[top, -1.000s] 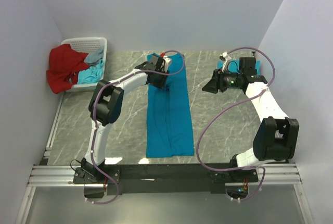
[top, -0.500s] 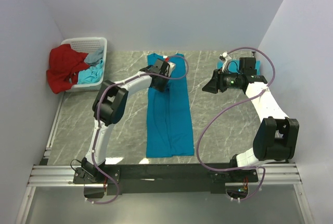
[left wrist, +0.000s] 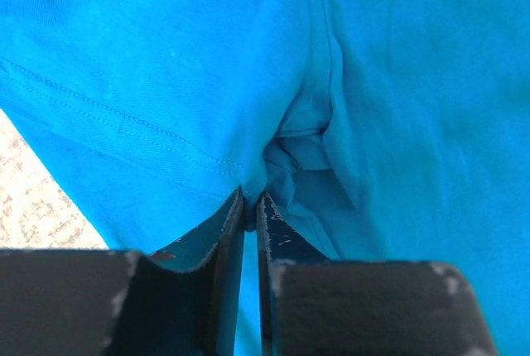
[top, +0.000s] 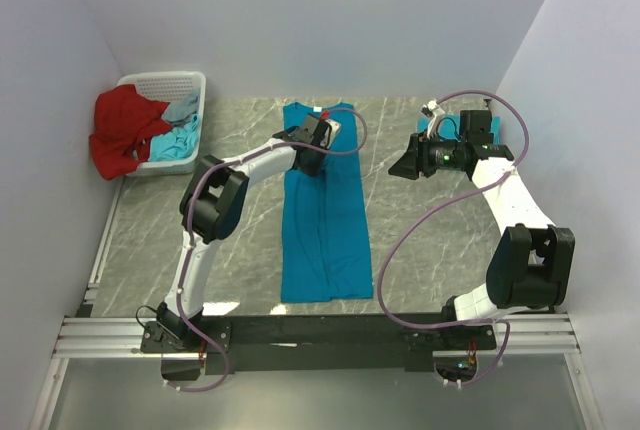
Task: Fold and stack the t-shirts
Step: Fold the tshirt
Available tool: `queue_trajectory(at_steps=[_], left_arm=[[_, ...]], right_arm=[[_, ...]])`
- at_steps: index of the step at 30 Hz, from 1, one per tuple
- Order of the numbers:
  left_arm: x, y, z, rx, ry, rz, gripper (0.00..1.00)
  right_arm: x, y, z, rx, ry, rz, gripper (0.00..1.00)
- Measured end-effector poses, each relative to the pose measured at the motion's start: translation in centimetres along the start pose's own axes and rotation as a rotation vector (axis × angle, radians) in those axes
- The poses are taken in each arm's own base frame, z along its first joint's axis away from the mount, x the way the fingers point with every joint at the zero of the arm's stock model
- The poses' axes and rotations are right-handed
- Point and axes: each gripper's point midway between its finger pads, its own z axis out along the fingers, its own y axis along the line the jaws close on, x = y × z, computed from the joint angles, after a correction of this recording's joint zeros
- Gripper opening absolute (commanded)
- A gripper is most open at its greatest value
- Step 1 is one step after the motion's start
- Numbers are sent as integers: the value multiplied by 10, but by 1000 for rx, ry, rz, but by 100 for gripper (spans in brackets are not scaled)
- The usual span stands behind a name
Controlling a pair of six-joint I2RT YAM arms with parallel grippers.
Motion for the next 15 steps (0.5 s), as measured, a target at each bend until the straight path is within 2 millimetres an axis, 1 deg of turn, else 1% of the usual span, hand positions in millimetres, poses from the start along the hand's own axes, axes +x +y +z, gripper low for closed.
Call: queue_trajectory(at_steps=[8,15], left_arm=[[-6,-3,-7,-1,-15,19,12],[-17,-16,-19,11,-44,39,12]], right_arm=[[0,0,0,0,0,0,55],[0,0,0,0,0,0,55]])
